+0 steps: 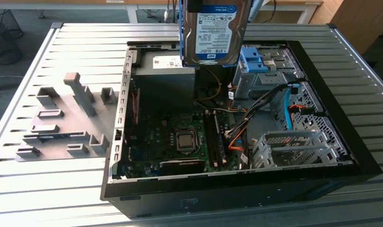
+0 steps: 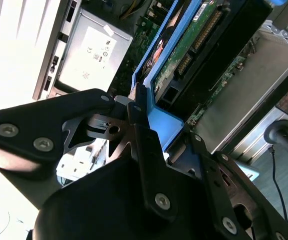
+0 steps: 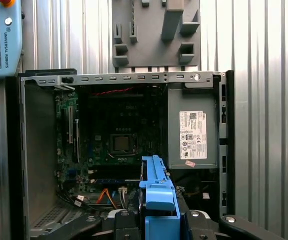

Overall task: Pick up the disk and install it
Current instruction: 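Insert the disk into the insertion slot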

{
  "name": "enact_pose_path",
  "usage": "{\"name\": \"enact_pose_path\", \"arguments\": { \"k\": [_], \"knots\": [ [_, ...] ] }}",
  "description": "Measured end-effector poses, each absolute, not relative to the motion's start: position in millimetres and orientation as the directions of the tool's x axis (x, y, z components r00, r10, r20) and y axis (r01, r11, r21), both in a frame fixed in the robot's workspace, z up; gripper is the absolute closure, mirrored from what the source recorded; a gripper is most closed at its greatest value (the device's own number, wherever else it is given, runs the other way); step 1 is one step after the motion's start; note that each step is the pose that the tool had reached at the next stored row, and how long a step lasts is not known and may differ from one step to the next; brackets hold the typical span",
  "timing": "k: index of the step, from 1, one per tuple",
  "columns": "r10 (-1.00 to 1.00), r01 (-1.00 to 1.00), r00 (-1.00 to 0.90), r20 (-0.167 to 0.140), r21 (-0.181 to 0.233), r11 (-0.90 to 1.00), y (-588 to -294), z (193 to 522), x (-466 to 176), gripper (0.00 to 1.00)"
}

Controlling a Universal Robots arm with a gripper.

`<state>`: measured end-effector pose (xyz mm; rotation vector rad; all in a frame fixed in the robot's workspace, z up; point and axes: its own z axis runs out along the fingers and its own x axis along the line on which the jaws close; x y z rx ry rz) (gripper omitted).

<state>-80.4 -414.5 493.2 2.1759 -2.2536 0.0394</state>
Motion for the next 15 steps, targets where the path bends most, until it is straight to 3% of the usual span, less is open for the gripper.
{"name": "enact_pose_path", "arguments": {
  "k": [15],
  "knots": [
    [-0.999,-0.999,-0.035,0.024,-0.012,0.035,-421.8,493.1,-80.4,0.64]
  ]
}}
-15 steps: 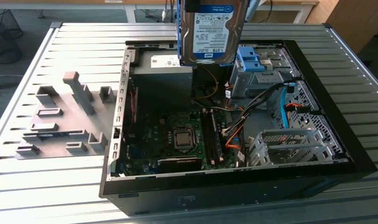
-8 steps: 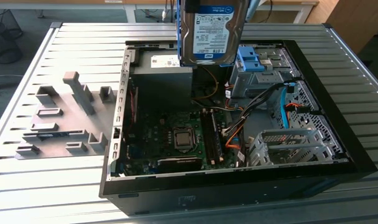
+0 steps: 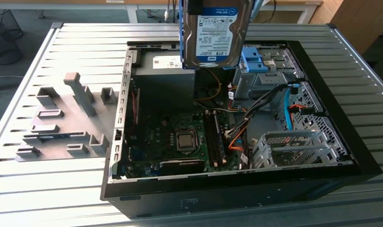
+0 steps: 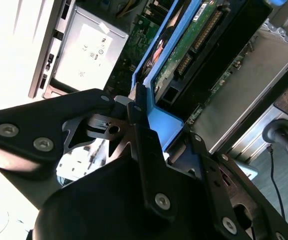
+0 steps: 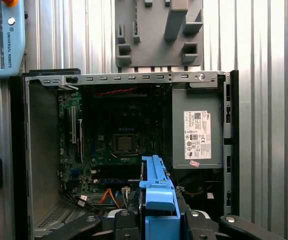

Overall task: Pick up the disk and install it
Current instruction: 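Insert the disk into the insertion slot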

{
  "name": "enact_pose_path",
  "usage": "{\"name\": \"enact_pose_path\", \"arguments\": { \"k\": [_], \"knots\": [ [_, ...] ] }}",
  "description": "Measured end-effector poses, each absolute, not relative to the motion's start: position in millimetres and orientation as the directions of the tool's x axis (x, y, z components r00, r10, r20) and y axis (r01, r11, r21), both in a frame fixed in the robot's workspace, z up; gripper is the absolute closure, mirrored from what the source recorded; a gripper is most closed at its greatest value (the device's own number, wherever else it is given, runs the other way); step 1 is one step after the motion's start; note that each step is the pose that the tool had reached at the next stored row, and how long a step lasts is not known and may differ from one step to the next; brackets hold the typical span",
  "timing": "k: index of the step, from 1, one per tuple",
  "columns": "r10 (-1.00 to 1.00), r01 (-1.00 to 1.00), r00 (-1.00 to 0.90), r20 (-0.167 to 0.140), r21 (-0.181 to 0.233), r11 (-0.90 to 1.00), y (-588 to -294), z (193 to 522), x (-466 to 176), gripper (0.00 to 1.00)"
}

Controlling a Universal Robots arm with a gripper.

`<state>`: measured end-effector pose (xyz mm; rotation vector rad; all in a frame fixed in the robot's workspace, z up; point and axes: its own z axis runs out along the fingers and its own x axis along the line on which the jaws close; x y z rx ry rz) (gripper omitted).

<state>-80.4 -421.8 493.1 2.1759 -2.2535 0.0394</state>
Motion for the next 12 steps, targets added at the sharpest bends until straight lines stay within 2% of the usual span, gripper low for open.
{"name": "enact_pose_path", "arguments": {
  "k": [12],
  "knots": [
    [-0.999,-0.999,-0.035,0.024,-0.012,0.035,-425.3,493.1,-80.4,0.64]
  ]
}}
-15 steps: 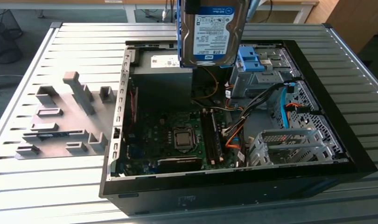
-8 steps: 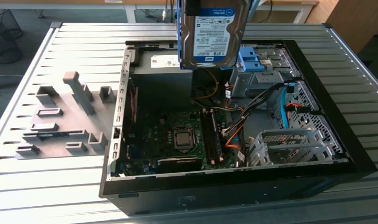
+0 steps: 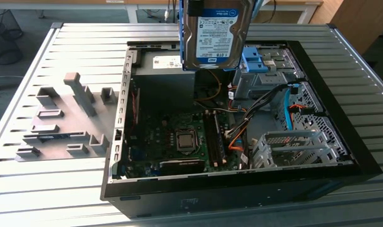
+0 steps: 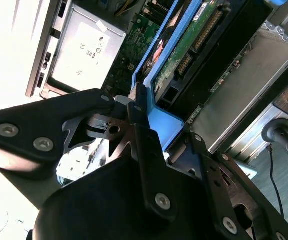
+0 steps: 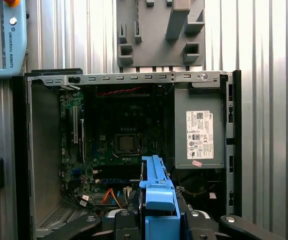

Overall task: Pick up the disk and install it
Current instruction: 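Insert the disk into the insertion slot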

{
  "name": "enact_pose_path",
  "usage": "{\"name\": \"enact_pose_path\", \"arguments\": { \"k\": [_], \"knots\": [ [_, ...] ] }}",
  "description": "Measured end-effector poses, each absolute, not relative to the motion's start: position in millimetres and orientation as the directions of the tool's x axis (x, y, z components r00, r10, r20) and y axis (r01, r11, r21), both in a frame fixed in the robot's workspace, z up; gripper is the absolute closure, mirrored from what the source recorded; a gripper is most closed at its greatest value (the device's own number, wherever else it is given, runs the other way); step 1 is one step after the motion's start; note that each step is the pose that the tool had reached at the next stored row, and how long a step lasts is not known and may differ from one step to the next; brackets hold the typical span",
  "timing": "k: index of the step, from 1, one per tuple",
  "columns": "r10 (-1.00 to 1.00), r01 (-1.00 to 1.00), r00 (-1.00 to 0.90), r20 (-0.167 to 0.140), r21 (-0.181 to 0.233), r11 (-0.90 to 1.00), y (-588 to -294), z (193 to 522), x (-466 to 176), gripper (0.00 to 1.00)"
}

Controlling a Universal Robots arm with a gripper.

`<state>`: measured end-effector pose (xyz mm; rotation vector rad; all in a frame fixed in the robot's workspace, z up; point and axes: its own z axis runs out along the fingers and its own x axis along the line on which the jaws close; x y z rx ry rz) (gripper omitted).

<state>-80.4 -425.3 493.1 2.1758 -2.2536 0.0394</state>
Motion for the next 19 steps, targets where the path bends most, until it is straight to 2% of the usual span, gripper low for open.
{"name": "enact_pose_path", "arguments": {
  "k": [9,19],
  "knots": [
    [-0.999,-0.999,-0.035,0.024,-0.012,0.035,-426,493,-80,0.64],
    [-0.999,-0.999,-0.035,0.024,-0.012,0.035,-449,493,-80,0.64]
  ]
}}
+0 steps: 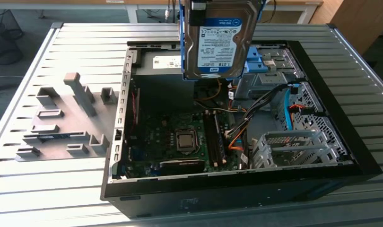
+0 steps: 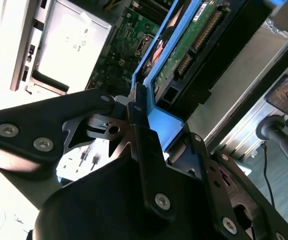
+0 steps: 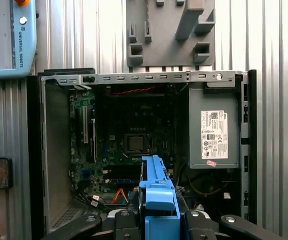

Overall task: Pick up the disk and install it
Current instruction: 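Insert the disk into the insertion slot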

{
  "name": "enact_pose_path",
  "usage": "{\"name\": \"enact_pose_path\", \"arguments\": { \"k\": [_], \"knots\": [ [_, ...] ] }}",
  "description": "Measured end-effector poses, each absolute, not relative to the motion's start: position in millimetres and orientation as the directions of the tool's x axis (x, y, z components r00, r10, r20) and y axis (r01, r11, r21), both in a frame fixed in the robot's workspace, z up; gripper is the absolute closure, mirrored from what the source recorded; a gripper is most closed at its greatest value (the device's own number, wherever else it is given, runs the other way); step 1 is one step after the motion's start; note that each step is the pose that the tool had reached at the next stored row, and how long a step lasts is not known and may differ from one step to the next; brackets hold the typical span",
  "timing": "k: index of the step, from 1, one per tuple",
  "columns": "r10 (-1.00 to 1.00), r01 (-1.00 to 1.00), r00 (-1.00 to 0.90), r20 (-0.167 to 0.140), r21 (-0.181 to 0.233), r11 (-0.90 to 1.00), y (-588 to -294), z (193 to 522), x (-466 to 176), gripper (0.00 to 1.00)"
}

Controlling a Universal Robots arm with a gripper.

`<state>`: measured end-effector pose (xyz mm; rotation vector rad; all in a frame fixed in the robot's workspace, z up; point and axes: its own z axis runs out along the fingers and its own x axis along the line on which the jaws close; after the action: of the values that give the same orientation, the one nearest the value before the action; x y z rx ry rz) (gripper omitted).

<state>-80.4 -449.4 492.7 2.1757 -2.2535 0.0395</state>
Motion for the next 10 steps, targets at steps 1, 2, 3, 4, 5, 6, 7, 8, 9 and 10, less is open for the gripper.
{"name": "enact_pose_path", "arguments": {
  "k": [1,2,3,4,5,6,7,8,9,10],
  "knots": [
    [-0.999,-0.999,-0.035,0.024,-0.012,0.035,-451,493,-80,0.64],
    [-0.999,-0.999,-0.035,0.024,-0.012,0.035,-452,493,-80,0.64],
    [-0.999,-0.999,-0.035,0.024,-0.012,0.035,-454,492,-80,0.64],
    [-0.999,-0.999,-0.035,0.024,-0.012,0.035,-455,492,-80,0.64],
    [-0.999,-0.999,-0.035,0.024,-0.012,0.035,-457,492,-80,0.64],
    [-0.999,-0.999,-0.035,0.024,-0.012,0.035,-458,492,-80,0.64],
    [-0.999,-0.999,-0.035,0.024,-0.012,0.035,-459,492,-80,0.64],
    [-0.999,-0.999,-0.035,0.024,-0.012,0.035,-461,492,-80,0.64],
    [-0.999,-0.999,-0.035,0.024,-0.012,0.035,-462,492,-80,0.64],
    [-0.999,-0.999,-0.035,0.024,-0.012,0.035,-463,492,-80,0.64]
  ]
}}
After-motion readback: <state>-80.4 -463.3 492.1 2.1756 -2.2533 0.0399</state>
